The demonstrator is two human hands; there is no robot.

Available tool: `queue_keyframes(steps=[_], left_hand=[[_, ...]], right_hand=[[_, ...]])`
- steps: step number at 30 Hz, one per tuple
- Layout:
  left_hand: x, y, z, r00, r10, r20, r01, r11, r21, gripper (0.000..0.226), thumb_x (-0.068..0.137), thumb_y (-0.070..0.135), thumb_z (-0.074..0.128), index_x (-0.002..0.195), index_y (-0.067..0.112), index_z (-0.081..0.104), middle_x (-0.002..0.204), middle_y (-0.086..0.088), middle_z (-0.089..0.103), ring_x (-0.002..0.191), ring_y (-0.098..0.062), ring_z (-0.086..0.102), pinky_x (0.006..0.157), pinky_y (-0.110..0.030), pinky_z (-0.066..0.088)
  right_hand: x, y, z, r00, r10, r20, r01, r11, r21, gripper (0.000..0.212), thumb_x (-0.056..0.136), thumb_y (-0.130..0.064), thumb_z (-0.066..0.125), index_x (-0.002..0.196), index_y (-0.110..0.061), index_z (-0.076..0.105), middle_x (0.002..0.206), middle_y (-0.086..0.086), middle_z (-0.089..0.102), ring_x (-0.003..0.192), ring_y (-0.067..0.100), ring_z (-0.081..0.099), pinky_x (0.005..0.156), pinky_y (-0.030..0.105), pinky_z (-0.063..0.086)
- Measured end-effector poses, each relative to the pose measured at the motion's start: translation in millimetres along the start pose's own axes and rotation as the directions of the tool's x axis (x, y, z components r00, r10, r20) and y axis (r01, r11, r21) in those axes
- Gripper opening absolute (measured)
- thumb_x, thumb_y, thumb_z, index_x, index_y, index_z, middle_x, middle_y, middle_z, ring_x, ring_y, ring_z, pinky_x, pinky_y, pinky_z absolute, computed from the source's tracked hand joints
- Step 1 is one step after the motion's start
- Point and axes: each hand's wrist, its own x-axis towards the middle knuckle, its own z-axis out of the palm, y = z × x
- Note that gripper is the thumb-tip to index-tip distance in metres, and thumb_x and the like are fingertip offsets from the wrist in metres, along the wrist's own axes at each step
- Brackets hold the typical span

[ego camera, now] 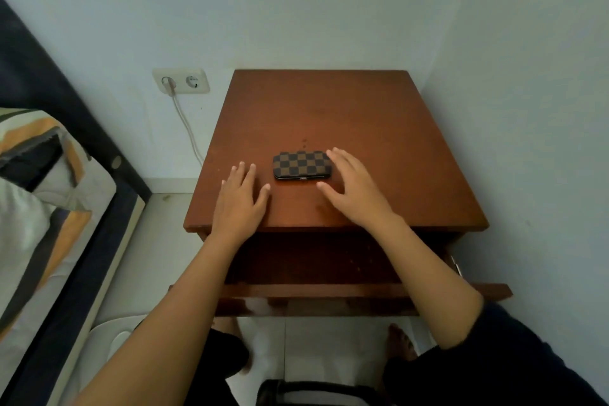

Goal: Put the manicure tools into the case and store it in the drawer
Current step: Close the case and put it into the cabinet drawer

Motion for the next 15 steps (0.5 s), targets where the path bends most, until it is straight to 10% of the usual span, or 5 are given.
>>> queue_keyframes(steps=[6,15], left_hand=[[6,-5,14,0.999,-0.034,-0.027,0.038,0.987,0.157,0.058,0.097,0.046,0.023,0.148,0.021,0.016,0.158,-0.004,0.01,0.145,-0.017,0.004,0.116,-0.035,0.003],[6,-6,12,0.999,-0.021,-0.037,0.027,0.986,0.164,0.056,0.097,0.044,0.025,0.148,0.021,0.02,0.158,-0.004,0.012,0.145,-0.017,0.006,0.117,-0.034,0.005]], right_hand=[[54,-2,24,0.953,-0.145,0.267,0.191,0.969,-0.156,0.074,0.088,-0.052,0.049,0.147,-0.028,0.013,0.158,0.0,0.012,0.146,0.018,0.006,0.118,0.035,0.005],[34,14,23,0.967,-0.206,0.149,0.234,0.951,-0.202,0.069,0.083,-0.054,0.053,0.143,-0.03,0.03,0.12,0.007,0.043,0.111,0.024,0.039,0.096,0.035,0.035]])
